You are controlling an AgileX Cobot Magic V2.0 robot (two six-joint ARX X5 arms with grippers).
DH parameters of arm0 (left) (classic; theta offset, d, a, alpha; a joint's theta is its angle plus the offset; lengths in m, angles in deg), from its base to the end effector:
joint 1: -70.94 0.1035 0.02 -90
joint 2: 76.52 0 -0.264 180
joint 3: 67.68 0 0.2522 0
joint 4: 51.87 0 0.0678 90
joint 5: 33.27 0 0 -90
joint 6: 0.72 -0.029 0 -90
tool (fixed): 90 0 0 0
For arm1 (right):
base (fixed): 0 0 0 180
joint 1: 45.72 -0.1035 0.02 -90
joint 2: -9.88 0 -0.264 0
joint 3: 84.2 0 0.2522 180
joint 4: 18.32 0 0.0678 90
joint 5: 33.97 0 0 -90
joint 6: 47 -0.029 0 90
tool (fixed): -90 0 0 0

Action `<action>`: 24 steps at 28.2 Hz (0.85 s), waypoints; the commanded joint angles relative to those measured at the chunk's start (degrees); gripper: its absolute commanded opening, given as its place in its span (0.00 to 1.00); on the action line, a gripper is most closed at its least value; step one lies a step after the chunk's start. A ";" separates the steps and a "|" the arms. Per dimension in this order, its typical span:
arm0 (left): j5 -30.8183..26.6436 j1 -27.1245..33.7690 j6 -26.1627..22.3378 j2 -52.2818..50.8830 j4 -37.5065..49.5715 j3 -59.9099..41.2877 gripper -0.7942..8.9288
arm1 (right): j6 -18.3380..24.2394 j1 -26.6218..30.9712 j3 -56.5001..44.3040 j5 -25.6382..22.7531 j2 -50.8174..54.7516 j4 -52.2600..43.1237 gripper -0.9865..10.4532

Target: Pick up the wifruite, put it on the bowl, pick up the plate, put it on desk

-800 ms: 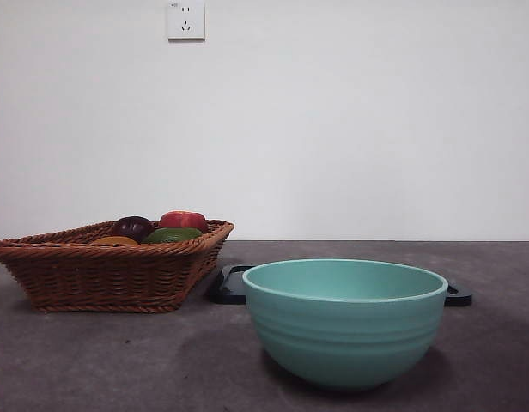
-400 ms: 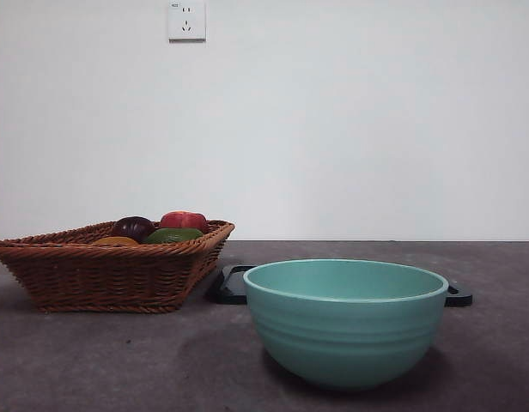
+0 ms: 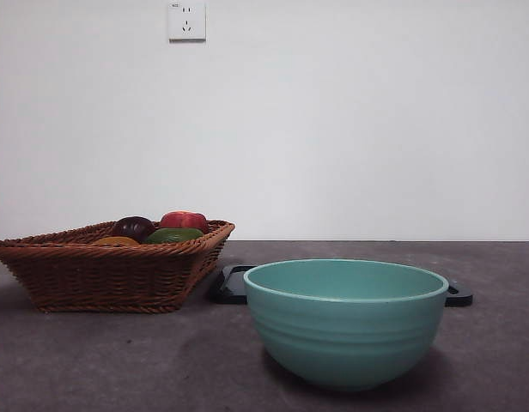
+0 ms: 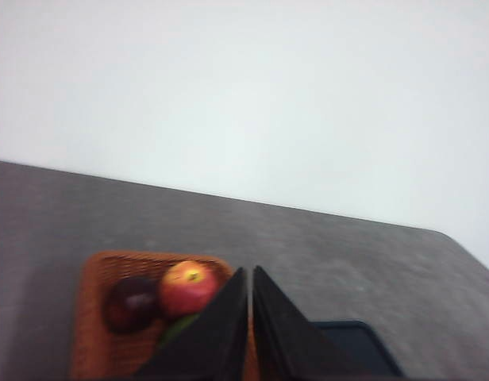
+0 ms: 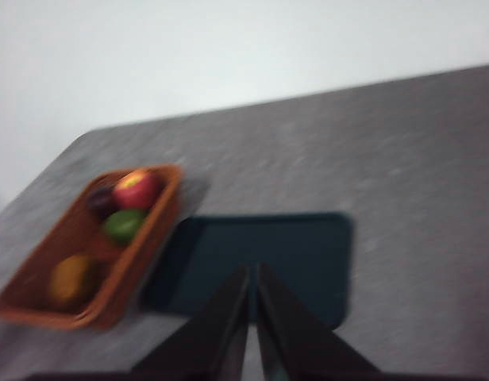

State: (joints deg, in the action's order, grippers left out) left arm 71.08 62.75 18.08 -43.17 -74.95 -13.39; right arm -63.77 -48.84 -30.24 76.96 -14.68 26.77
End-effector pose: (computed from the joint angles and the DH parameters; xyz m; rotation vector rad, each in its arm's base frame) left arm 0.1285 -0.0258 0.3352 -0.3258 0.1017 -0.3837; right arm 0.0903 0.0153 0.3114 0.3293 0.3319 0.3746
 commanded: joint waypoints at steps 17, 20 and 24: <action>15.74 -7.02 -7.87 22.64 -24.22 20.96 0.09 | 11.93 -4.63 17.88 13.57 -21.86 13.68 0.10; 15.72 -7.23 -7.96 22.84 -25.77 20.96 0.09 | 11.87 -4.63 17.88 13.57 -22.08 13.81 0.10; 15.72 -7.23 -9.62 22.82 -27.63 20.96 0.48 | 11.87 -4.63 17.88 13.57 -22.10 13.81 0.31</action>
State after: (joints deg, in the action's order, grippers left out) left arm 86.66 55.74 10.02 -20.68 -103.15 6.04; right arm -52.69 -53.23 -13.45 90.47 -36.38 41.00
